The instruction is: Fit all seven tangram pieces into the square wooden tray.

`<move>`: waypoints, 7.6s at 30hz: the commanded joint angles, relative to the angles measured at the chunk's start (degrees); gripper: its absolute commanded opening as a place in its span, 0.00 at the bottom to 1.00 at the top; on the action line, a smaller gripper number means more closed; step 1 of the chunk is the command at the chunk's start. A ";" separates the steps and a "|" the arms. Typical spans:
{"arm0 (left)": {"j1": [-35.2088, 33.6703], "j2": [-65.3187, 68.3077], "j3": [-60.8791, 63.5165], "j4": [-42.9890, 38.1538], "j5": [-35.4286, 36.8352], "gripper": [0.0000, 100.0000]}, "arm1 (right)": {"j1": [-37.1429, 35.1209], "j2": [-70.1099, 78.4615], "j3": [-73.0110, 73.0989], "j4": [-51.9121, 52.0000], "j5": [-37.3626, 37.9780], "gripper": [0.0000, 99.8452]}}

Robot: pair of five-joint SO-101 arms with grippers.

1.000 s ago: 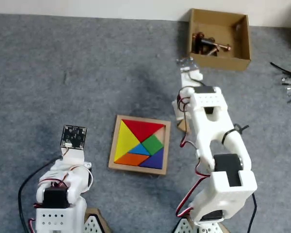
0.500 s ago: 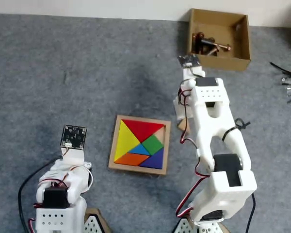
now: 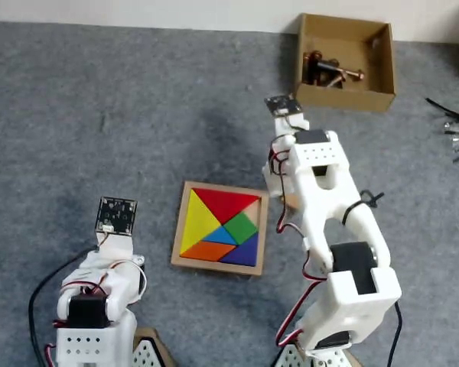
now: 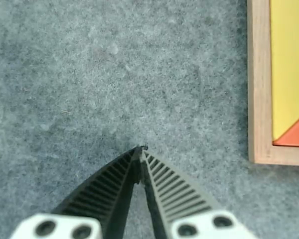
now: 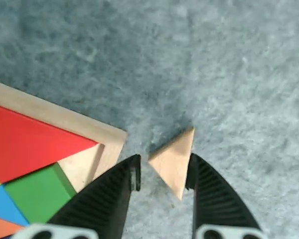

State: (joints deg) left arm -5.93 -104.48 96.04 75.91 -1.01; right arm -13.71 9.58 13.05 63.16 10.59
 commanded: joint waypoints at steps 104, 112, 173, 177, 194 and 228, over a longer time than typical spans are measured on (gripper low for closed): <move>0.66 -0.57 1.01 0.18 0.09 0.01 | -1.10 -3.03 -6.46 6.46 -4.92 0.03; 0.66 -0.57 1.01 0.18 0.09 0.01 | -7.25 -9.63 -3.30 10.33 -4.92 0.03; 0.66 -0.57 1.01 0.18 0.09 0.01 | -14.55 -10.77 13.14 -6.11 -8.88 0.11; 0.66 -0.57 1.01 0.18 0.09 0.01 | -15.34 -10.77 13.05 -6.11 -8.88 0.11; 0.66 -0.57 1.01 0.18 0.09 0.01 | -14.99 -10.77 13.32 -5.76 -8.88 0.12; 0.66 -0.57 1.01 0.18 0.09 0.01 | -11.82 -24.57 15.87 -8.40 -5.71 0.15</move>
State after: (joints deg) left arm -5.93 -104.48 96.04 75.91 -1.01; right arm -27.96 -12.84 29.05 57.63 4.18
